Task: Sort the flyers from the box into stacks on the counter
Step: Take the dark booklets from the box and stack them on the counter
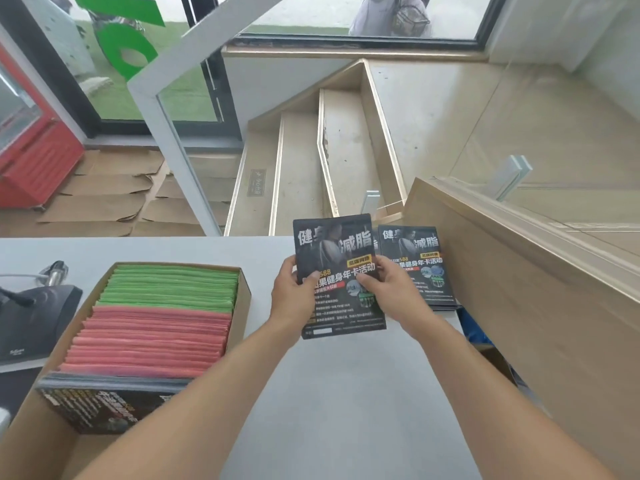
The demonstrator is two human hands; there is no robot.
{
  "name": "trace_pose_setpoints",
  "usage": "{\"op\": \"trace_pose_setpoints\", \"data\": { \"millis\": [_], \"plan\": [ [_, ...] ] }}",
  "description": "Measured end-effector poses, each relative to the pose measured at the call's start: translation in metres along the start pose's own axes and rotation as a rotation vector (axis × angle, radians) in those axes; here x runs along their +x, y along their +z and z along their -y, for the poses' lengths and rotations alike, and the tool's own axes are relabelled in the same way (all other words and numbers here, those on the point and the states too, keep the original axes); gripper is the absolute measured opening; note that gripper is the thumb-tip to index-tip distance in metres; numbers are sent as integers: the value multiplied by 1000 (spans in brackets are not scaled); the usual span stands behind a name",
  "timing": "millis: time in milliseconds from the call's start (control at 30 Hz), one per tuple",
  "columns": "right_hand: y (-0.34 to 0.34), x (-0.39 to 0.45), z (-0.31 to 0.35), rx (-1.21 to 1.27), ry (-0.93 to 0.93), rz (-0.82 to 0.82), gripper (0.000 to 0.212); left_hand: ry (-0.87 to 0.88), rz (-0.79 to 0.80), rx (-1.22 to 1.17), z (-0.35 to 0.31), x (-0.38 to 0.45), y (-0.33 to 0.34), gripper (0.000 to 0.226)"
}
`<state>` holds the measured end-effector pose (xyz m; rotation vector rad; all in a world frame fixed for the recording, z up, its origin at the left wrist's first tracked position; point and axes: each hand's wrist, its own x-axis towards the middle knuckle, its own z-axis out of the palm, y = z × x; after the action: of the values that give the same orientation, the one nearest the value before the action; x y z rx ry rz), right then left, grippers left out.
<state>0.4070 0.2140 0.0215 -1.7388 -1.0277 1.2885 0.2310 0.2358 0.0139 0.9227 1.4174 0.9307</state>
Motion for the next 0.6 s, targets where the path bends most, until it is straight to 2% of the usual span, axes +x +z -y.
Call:
{"op": "trace_pose_setpoints", "data": {
  "millis": [100, 167, 233, 300, 433, 600],
  "plan": [
    [-13, 32, 2, -319, -83, -193, 32, -45, -30, 58, -8, 39, 14, 21],
    [-26, 50, -10, -714, -113, -367, 35, -89, -43, 93, -9, 62, 21, 26],
    [-36, 61, -24, -1021, -42, -371, 36, -128, -51, 138, -8, 79, 26, 29],
    [-40, 66, -36, -1084, 9, -295, 39, -138, -48, 205, -7, 93, 32, 27],
    [-45, 68, -41, -1016, 0, -264, 39, -171, -11, 288, -5, 104, 40, 27],
    [-48, 67, -38, -1017, 8, -231, 39, -119, 10, 431, 1, 104, 49, 38]
  ]
}}
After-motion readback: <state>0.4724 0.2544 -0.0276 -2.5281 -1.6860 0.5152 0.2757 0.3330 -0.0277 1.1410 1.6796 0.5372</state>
